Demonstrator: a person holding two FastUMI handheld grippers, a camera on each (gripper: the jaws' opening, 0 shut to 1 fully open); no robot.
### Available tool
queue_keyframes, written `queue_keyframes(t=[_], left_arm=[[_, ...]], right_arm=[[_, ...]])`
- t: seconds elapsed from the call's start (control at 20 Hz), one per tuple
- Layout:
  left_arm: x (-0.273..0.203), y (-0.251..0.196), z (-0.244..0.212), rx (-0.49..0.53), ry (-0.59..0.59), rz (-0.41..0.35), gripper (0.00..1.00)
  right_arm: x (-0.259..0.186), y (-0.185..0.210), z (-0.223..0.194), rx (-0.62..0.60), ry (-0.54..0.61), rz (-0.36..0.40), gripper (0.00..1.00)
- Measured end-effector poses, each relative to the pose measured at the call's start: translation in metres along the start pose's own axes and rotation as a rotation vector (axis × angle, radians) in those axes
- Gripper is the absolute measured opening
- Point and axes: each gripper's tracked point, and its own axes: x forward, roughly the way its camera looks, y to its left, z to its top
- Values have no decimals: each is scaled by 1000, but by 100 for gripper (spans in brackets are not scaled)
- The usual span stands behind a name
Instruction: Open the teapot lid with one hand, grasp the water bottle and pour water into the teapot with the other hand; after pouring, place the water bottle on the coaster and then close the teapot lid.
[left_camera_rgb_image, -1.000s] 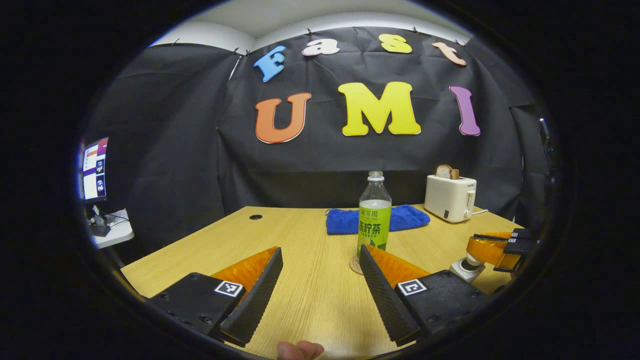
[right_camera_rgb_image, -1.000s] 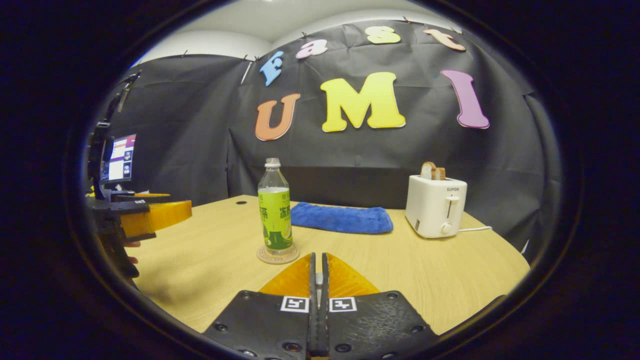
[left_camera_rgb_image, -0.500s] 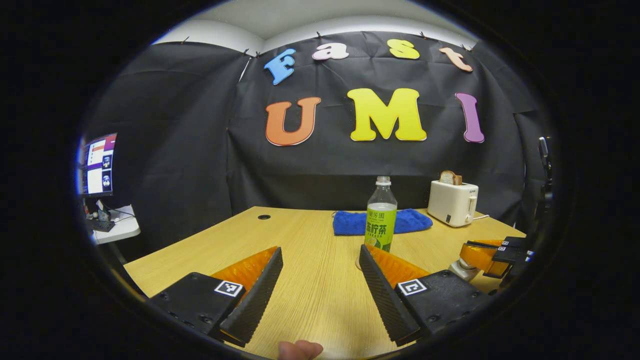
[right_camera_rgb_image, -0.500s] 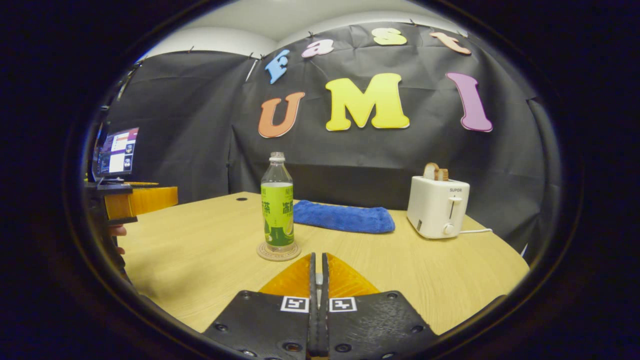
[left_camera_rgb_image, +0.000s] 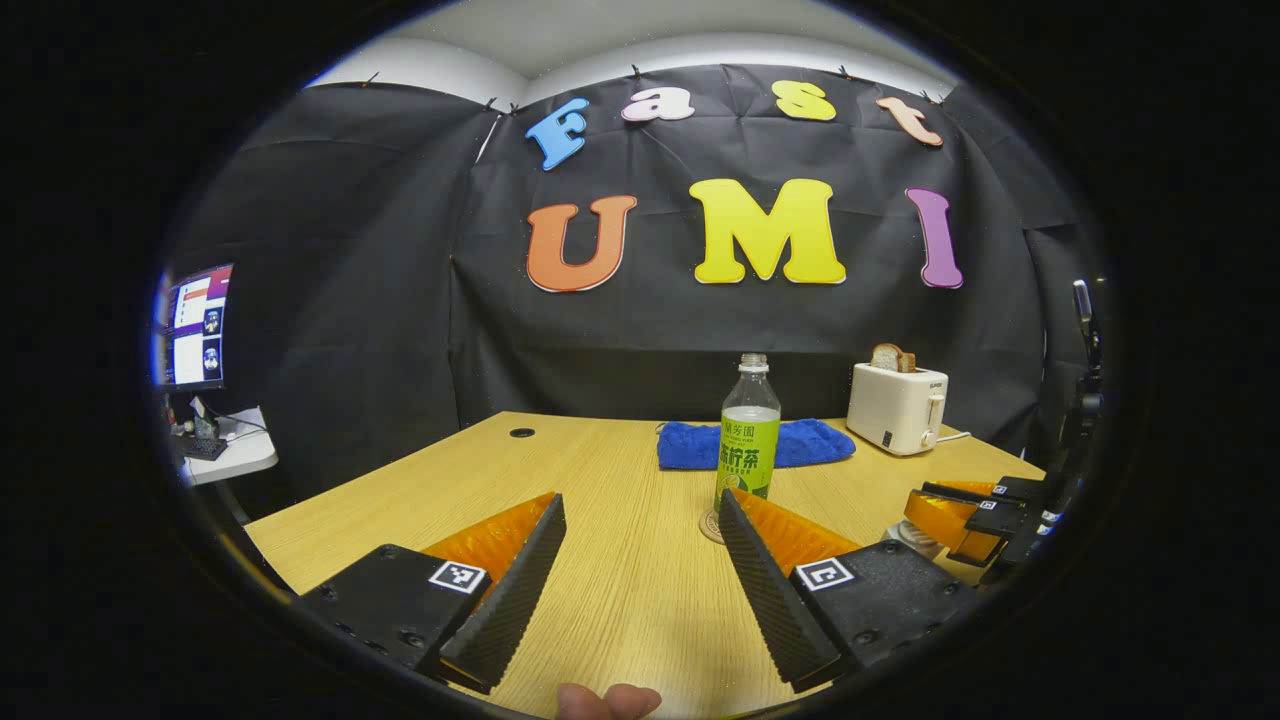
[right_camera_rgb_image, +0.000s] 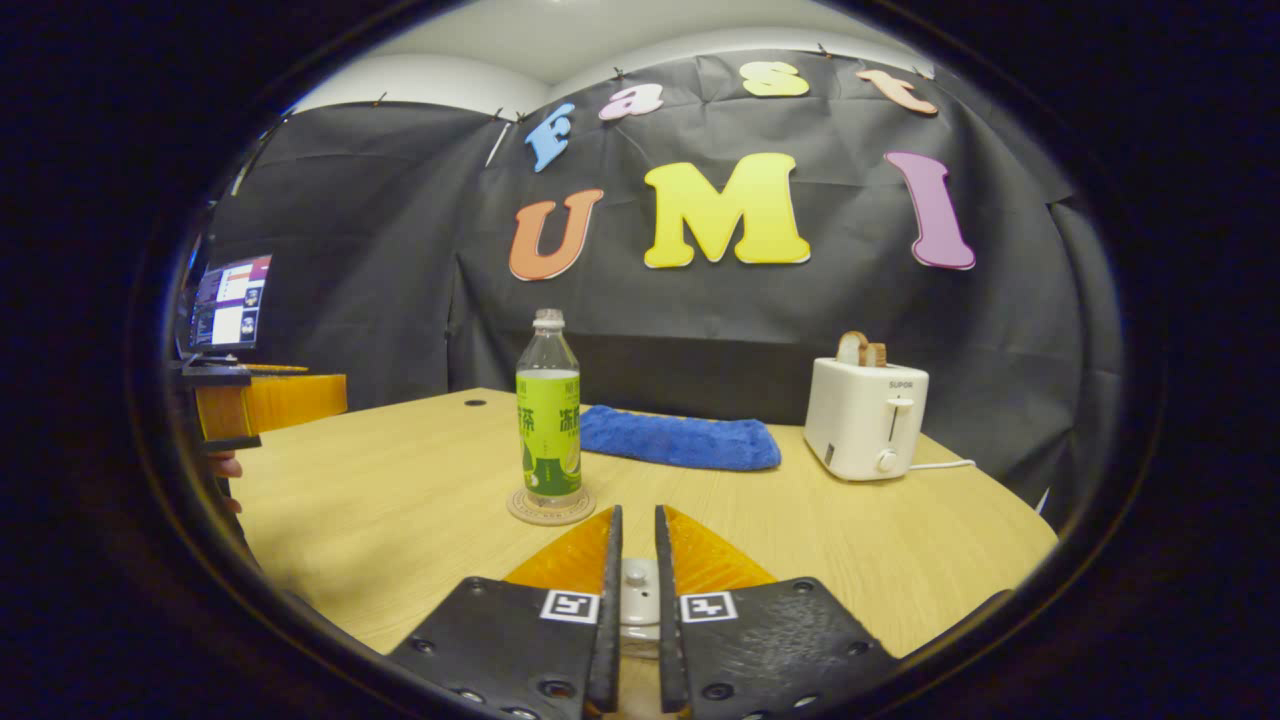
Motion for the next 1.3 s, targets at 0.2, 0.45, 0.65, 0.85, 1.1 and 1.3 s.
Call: queue_keyframes(t=[0.2, 0.45, 0.65, 0.85, 1.1, 1.3], left_arm=[[-10, -8, 12, 2, -28, -4, 96], [-33, -40, 29, -20, -81, -47, 96], [-56, -74, 41, 5, -111, -97, 96], [-81, -101, 40, 13, -108, -138, 96], [-102, -101, 37, 28, -133, -124, 96], [-110, -96, 32, 39, -134, -120, 96]], right_arm=[[-17, -27, 23, 11, -52, -122, 78], [-67, -56, 56, 27, -137, -205, 97], [-111, -67, 75, 4, -192, -248, 97], [-151, -68, 79, -1, -211, -270, 97], [-181, -63, 68, 9, -209, -279, 97], [-192, -59, 72, 25, -233, -287, 97]])
